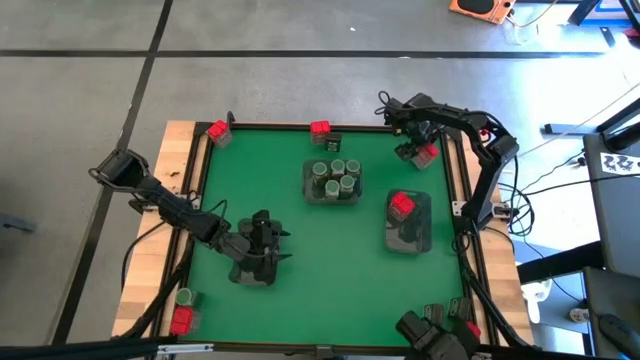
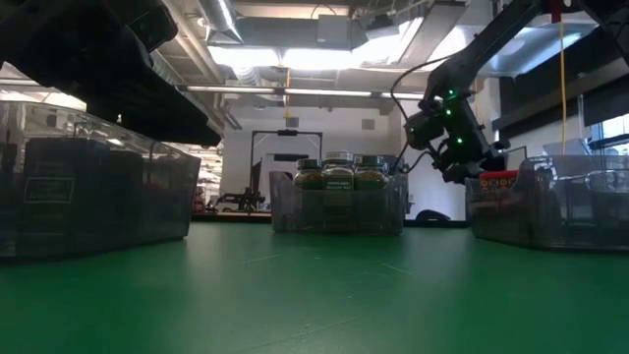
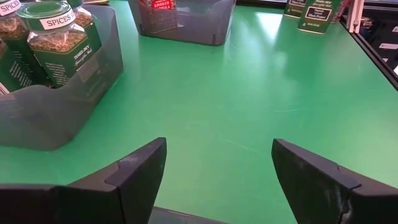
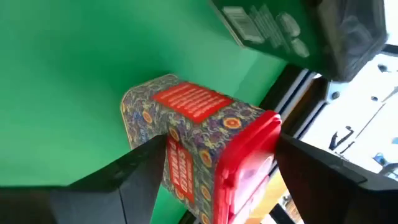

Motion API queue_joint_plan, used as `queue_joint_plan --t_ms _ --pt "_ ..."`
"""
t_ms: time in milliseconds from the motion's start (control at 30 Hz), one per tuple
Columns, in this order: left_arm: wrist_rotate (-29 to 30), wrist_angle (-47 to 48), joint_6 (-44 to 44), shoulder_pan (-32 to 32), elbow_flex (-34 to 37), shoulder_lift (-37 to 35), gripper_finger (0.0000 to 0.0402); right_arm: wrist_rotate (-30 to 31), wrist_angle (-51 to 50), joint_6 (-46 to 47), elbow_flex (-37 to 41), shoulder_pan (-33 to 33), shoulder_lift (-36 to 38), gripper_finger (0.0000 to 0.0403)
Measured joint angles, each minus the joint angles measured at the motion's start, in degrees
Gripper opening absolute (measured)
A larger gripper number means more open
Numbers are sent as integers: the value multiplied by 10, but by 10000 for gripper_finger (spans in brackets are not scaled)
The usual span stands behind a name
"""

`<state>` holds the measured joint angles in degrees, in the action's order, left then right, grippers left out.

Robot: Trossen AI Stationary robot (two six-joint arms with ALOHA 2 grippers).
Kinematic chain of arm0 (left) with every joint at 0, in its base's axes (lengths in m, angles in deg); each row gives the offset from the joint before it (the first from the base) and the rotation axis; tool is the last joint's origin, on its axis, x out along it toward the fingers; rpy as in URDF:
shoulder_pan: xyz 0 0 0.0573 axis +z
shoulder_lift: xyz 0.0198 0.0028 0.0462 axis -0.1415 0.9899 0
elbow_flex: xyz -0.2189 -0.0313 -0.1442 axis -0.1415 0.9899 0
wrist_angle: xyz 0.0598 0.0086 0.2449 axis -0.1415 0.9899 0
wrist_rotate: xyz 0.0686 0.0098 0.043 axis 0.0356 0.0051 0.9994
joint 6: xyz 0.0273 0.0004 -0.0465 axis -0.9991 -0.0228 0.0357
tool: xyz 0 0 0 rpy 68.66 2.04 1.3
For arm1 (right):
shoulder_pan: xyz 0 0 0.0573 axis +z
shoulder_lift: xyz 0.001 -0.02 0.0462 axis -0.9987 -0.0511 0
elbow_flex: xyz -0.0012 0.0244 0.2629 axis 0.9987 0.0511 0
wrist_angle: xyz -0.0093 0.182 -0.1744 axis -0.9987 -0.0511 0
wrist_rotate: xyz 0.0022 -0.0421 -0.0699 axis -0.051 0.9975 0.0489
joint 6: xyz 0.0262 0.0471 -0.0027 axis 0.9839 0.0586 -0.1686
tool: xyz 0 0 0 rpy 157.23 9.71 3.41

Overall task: Sort spices by type
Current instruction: Put the red seasoning can into the right black bin

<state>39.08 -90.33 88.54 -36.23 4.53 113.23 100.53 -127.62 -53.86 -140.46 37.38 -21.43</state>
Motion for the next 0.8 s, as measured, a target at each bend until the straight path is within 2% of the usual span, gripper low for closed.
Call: queue_joint_plan --t_ms 333,533,800 --pt "0 -1 0 0 0 0 290 -10 13 -2 15 16 13 296" --pt "0 -1 0 1 0 0 290 -55 -2 12 -9 46 33 296" --pt "0 -1 0 1 0 0 290 -49 -47 17 -42 83 35 296"
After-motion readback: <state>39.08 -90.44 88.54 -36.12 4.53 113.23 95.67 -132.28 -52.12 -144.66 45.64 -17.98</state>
